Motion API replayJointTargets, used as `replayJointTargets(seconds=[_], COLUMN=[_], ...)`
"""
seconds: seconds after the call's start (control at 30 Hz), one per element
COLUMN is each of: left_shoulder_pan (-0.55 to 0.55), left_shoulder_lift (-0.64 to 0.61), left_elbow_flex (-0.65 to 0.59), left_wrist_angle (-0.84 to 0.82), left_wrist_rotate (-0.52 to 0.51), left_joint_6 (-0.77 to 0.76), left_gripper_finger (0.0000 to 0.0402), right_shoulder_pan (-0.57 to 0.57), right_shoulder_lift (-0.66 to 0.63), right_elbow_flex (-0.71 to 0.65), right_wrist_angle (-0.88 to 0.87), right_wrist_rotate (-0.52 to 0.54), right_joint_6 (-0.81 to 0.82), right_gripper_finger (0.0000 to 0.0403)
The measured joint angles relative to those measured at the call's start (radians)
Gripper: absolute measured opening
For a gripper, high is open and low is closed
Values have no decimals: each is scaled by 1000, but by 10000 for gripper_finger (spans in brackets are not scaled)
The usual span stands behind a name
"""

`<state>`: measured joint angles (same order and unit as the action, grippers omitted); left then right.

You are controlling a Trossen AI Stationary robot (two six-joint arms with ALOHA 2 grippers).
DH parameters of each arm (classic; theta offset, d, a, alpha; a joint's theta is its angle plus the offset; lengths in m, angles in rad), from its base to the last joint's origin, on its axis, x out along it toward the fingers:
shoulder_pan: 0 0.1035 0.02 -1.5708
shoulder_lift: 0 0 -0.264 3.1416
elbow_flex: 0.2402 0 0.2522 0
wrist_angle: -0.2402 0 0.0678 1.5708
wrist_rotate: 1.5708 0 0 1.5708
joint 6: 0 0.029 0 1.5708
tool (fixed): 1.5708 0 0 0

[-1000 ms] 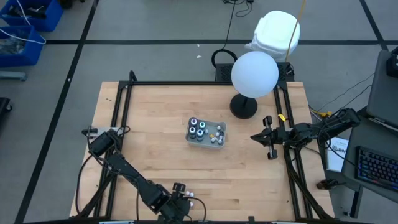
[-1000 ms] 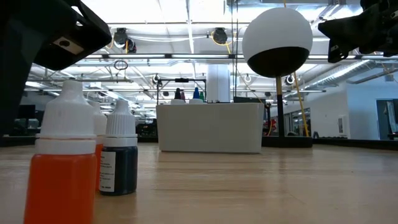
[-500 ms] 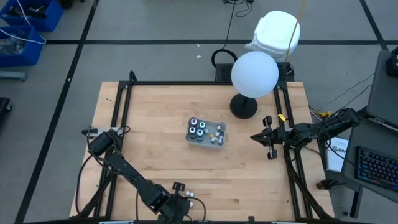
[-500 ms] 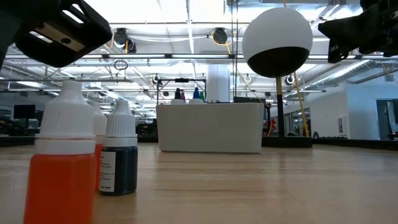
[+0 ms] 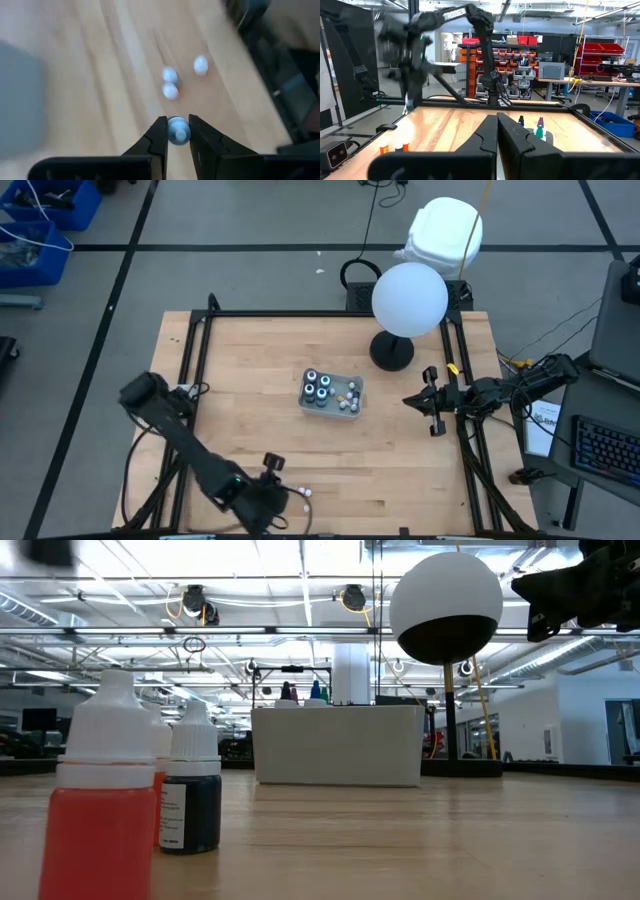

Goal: Pick & Place food coloring
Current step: Put the small blue food coloring bottle into the gray bin

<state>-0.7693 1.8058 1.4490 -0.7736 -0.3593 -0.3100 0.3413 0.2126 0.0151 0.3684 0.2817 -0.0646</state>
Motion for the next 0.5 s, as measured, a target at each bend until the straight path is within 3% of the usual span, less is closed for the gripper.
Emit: replayJointTargets(seconds=[0.27,0.4,0.5], left_shoulder_pan=[-22,11,43], left_shoulder_lift=[-311,-510,-684], left_elbow_flex=[-84,-244,-432], left_wrist_angle=[12,24,101], left_wrist_rotate=[-95,-137,-159], left_joint_6=[203,182,114], left_gripper_finger=[58,58,58], right_shoulder_pan=[0,0,0], right_shoulder_lift=[0,0,0], right_elbow_flex=[0,0,0], right_wrist_angle=[0,0,-1], right_wrist_rotate=[0,0,0], right_joint_6=[0,0,0], right_gripper_finger=[0,0,0])
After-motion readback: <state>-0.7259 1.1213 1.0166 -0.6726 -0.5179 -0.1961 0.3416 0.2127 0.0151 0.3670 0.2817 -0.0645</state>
